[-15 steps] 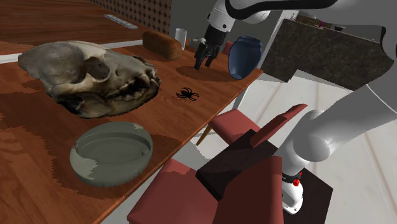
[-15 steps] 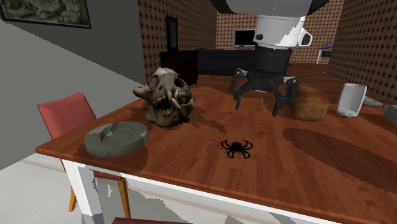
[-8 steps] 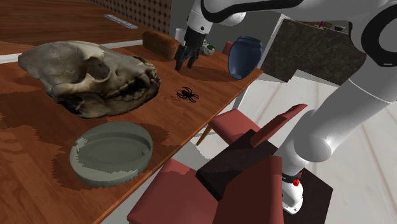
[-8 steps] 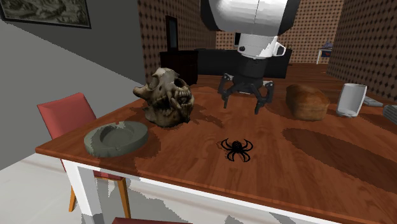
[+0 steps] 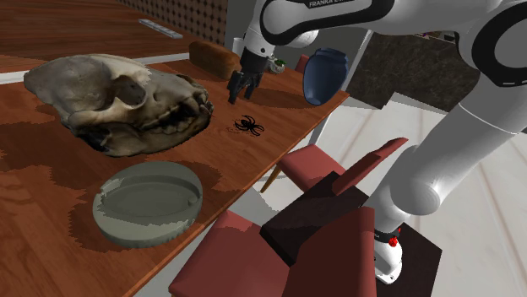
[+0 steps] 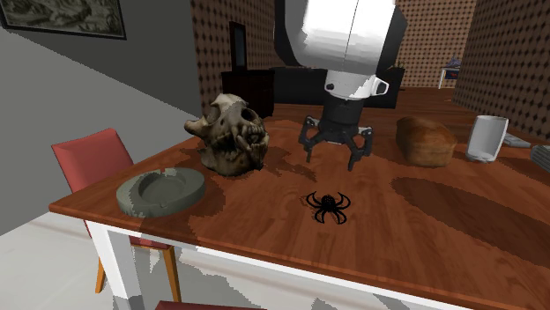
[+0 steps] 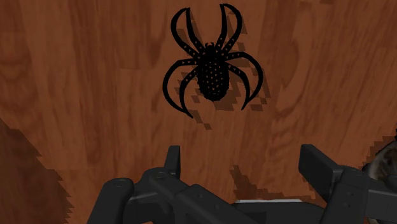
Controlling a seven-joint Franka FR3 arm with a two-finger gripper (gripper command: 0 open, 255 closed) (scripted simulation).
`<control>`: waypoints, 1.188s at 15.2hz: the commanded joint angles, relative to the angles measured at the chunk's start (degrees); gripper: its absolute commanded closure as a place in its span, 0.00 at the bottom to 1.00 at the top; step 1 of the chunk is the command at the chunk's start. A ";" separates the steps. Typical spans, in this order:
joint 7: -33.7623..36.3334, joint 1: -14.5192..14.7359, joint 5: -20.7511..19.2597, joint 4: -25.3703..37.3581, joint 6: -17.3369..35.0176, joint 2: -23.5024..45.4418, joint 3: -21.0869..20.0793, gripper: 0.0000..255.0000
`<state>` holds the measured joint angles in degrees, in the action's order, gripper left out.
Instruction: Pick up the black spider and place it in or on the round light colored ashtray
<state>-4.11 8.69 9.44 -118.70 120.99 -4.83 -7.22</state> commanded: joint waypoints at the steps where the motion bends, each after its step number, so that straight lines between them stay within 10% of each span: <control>1: 0.03 0.02 0.01 -0.11 0.16 0.03 -0.03 0.00; 5: 0.03 0.02 0.00 -0.10 0.15 0.02 -0.03 0.00; 6: 0.03 0.02 0.00 -0.10 0.15 0.02 -0.03 1.00; 15: 0.03 0.02 0.00 -0.10 0.15 0.02 -0.03 1.00; 16: 0.03 0.02 0.00 -0.10 0.15 0.02 -0.03 0.00; 18: 10.59 -0.69 -1.97 -6.77 4.94 -3.57 -0.50 0.00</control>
<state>1.59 8.27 8.30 -122.95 124.14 -6.94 -7.51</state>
